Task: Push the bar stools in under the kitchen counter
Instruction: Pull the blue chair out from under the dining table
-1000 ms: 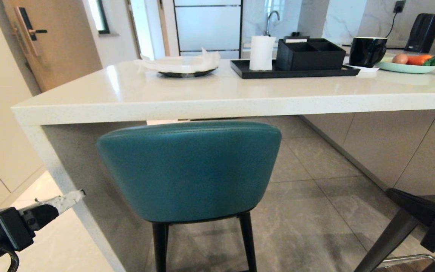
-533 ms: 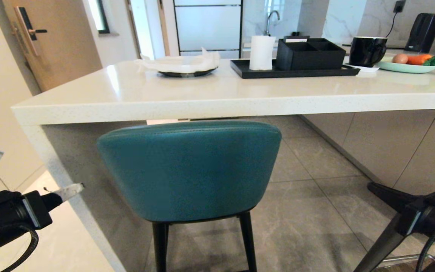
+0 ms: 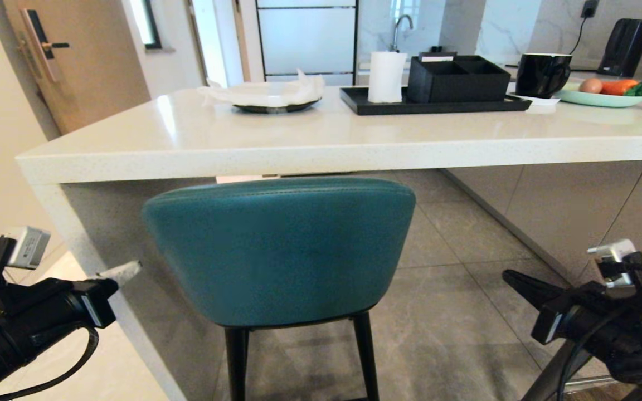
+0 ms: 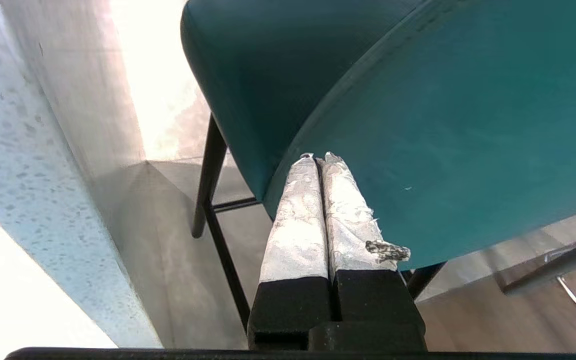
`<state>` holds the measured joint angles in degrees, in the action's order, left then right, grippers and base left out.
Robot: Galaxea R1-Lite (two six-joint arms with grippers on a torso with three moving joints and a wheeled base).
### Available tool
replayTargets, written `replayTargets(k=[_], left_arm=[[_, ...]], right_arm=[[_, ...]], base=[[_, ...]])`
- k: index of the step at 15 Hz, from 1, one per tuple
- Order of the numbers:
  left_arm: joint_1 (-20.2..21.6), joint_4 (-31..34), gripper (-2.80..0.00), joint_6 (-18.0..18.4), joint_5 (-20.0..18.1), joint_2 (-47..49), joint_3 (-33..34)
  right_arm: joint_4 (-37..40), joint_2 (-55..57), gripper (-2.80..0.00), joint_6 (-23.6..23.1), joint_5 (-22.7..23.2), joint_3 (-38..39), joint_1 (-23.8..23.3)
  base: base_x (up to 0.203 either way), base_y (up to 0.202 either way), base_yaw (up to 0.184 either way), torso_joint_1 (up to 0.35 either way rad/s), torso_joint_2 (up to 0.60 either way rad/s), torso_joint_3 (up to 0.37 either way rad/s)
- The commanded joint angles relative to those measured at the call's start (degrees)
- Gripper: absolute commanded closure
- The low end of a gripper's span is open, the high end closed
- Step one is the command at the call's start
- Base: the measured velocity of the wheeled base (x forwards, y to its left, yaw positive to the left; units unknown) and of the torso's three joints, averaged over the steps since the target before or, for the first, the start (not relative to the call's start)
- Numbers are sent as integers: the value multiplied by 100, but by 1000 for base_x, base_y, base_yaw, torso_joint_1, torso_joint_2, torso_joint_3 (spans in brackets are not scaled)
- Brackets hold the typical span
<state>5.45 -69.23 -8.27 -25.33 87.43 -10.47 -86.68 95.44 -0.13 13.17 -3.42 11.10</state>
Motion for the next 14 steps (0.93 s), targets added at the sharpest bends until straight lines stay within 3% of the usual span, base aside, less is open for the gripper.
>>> replayTargets(k=[1,6,14], left_arm=[[-32,-55,0,1,-16,323,-7],[-35,-703,0,213,-7,915,-154],[-223,-1815,0,316,39,2062,-84]], right_arm=[[-90,343,0,8,-343,-458,569],[-99,821,0,31,-1151,-1200,869],[-99,1580,0,-53,-1220,-2083,1026]], base=[[0,0,0,0,0,0],[0,0,0,0,0,0],[0,0,0,0,0,0]])
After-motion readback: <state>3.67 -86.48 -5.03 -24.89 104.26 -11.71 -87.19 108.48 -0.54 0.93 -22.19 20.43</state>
